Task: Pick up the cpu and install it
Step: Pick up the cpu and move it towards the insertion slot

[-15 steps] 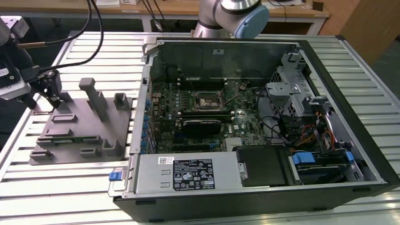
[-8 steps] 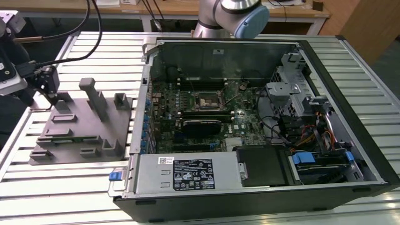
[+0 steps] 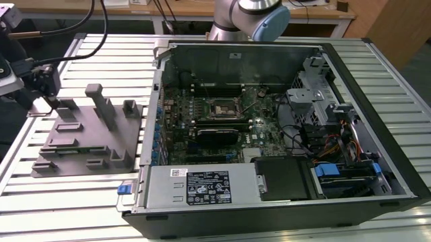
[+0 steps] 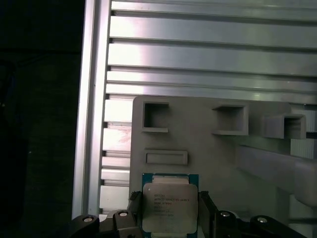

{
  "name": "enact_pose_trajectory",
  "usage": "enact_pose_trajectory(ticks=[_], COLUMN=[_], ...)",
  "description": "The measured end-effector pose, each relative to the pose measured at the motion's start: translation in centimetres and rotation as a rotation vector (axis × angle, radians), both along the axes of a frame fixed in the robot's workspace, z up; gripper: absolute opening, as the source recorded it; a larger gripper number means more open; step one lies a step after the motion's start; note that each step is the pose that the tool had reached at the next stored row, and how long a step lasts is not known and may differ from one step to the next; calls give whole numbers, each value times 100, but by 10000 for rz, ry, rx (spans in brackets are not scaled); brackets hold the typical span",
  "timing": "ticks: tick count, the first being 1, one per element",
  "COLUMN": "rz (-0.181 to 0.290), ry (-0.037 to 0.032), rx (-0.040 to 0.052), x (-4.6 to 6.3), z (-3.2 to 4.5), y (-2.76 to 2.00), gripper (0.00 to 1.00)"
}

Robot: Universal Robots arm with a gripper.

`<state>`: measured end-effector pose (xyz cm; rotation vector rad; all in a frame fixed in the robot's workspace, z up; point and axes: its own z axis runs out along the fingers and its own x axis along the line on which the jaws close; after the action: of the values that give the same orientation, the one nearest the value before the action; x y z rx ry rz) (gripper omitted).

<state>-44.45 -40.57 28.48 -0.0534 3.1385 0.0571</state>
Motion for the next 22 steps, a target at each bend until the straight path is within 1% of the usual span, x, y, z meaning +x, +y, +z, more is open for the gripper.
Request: enact_pose_trajectory(ticks=[14, 22], rz=[0, 0], ry=[0, 1], rx=[0, 0], x=[0, 0], z=[254, 422], y=[0, 0], gripper=[54, 54])
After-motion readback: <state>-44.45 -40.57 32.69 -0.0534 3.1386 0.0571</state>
